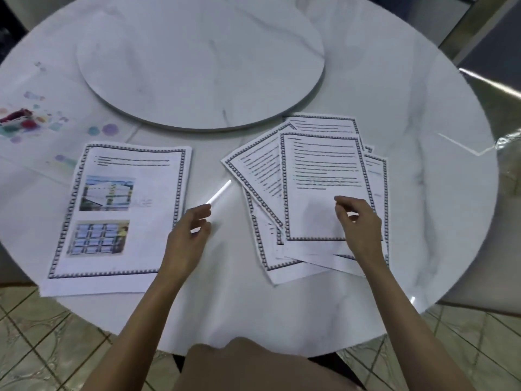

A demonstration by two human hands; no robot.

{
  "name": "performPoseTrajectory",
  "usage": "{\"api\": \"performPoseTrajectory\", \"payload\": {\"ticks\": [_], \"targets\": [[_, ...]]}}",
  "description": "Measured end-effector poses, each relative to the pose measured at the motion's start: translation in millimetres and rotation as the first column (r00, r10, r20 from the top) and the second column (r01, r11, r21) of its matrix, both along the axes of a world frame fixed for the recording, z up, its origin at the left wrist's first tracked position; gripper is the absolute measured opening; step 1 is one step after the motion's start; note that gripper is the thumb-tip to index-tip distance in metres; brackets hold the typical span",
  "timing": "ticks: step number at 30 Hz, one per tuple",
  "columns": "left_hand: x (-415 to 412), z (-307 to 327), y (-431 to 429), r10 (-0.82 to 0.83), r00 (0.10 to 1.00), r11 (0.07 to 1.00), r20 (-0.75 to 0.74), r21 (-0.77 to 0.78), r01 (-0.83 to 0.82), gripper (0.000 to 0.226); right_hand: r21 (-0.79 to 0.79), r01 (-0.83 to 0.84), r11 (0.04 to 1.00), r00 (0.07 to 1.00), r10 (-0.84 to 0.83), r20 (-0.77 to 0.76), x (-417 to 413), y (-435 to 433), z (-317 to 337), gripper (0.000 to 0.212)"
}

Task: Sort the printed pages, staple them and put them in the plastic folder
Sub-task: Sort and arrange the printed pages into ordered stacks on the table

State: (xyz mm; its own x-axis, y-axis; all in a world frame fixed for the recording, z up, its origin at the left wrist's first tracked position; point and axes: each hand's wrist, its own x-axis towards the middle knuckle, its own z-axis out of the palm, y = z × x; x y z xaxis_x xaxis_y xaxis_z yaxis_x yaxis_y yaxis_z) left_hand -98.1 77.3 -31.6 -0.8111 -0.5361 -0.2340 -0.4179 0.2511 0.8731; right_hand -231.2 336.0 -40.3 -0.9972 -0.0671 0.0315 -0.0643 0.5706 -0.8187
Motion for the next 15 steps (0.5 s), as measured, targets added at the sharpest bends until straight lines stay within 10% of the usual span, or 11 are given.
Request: {"api": "performPoseTrajectory", "payload": {"ticks": [15], "targets": [[-65, -6, 101, 0.062, 0.997, 0.996, 0.035, 0.069, -0.064, 0.034, 0.212, 0.02, 0.977, 0.99, -0.049, 0.132, -53, 67, -14, 0.044]]}}
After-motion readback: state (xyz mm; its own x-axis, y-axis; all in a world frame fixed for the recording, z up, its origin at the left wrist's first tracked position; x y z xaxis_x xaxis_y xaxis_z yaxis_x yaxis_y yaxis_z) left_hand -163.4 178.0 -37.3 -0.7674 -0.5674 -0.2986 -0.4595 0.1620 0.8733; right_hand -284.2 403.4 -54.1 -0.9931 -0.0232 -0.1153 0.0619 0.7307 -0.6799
